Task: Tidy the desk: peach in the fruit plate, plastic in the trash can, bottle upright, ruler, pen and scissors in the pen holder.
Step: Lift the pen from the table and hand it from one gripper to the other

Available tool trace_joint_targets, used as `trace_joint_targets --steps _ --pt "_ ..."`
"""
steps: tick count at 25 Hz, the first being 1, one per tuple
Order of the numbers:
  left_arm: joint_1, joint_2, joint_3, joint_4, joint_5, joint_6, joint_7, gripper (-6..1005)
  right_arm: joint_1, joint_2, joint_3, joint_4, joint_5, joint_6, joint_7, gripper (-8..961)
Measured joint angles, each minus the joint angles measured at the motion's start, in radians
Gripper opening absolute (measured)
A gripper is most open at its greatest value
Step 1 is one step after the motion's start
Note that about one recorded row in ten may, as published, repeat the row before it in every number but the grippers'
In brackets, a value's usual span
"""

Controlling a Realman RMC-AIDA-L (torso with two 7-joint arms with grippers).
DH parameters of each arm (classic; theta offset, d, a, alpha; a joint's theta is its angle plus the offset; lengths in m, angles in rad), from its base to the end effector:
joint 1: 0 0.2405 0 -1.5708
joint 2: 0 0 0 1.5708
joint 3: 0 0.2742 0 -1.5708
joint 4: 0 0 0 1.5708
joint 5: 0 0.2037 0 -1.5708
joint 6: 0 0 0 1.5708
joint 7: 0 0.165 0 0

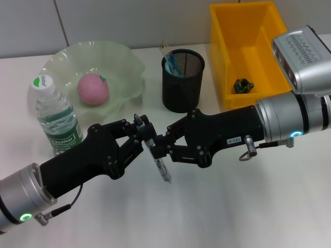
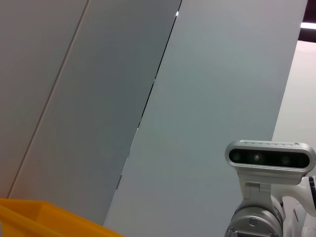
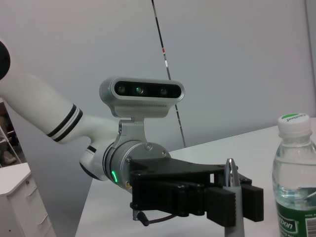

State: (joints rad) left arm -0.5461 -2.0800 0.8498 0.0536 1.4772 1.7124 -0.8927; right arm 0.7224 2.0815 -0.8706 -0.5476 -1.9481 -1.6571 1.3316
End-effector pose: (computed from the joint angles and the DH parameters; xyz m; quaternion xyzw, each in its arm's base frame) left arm -0.2289 0.2866 -0.0729 -0.8511 -0.1970 -0.4744 0.1082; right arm 0.1854 0.3425 -0.0636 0.9636 -0.0993 -0.2473 0.0221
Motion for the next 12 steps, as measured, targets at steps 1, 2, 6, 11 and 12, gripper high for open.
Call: trace_joint_targets --steps 1,2,6,11,12 --pt "0.000 0.000 0.000 0.000 0.000 0.000 0.000 244 0.000 0.000 0.000 0.000 0.000 0.000 0.000 124" --pt "0.000 0.000 0.000 0.000 0.000 0.000 0.000 233 0.000 -0.001 0.000 0.000 0.000 0.000 0.000 124" --pt "-0.001 0.000 0.002 0.000 -0.001 -0.001 0.000 195 0.000 -0.001 0.002 0.000 0.000 -0.001 0.000 124" --pt "-0.003 0.000 -0.001 -0.002 0.000 -0.002 -0.002 172 0.000 -0.002 0.003 0.000 0.000 -0.002 0.000 124" --pt "-0.005 0.000 -0.001 -0.002 0.000 -0.003 -0.004 164 0.000 -0.002 0.002 0.000 0.000 -0.002 0.000 124"
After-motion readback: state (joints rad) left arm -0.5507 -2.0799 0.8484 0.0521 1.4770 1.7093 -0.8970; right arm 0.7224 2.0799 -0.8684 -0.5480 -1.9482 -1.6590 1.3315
